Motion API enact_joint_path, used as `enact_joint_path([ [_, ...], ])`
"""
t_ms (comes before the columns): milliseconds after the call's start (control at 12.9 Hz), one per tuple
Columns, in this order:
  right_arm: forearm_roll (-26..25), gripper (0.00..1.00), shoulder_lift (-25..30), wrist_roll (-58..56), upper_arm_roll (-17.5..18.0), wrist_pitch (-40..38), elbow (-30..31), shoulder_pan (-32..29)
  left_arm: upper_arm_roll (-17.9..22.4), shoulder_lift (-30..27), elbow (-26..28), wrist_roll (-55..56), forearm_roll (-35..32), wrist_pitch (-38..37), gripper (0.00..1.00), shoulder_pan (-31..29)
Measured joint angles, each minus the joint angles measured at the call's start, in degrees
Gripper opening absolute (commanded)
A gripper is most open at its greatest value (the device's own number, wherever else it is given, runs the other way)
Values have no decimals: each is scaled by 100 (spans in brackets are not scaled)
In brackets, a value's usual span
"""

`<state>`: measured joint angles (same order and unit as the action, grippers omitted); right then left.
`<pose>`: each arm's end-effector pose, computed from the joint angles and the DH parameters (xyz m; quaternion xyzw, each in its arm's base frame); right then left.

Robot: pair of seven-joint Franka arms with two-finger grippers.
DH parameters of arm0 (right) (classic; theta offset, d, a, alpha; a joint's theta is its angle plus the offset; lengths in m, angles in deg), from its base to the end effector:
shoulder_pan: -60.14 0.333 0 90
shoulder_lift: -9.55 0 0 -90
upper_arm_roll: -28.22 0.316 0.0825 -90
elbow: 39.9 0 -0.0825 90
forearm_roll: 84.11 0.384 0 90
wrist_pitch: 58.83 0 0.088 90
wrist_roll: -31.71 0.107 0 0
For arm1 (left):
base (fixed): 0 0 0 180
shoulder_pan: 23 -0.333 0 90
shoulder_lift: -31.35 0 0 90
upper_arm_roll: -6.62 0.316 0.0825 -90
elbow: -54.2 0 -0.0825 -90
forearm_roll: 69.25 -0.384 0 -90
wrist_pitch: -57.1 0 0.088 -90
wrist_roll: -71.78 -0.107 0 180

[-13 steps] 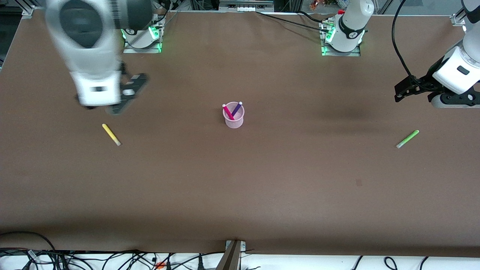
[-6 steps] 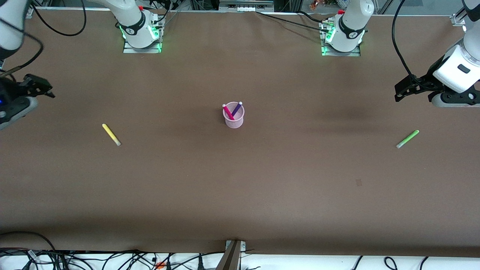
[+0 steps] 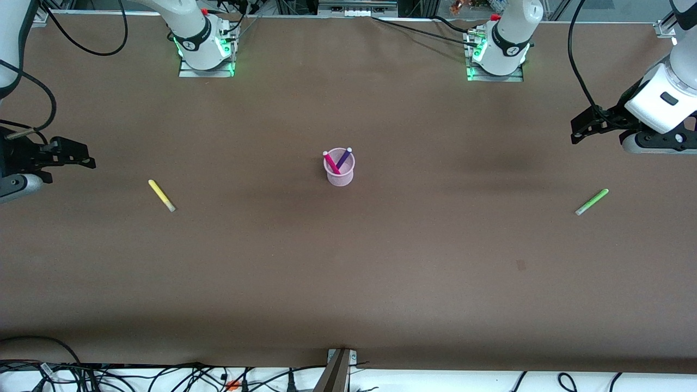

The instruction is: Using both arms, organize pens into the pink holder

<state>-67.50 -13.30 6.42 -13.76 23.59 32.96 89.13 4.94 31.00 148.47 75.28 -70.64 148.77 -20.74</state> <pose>0.6370 -0.0224 0.5605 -0.9894 -0.1272 0.0607 0.0340 0.5519 -0.0355 0.5952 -0.9997 0.0044 0.0188 0.0135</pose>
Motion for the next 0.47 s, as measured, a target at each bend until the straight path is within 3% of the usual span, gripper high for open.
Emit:
enact_joint_path([
  [233,6,99,-80,1210,51,31,-1,82,0,0,-5,-14,0,-31,100,0],
  [466,6,99,-104,1427,54,198,-2,213,0,0,-10,-37,0,-41,100,-1],
])
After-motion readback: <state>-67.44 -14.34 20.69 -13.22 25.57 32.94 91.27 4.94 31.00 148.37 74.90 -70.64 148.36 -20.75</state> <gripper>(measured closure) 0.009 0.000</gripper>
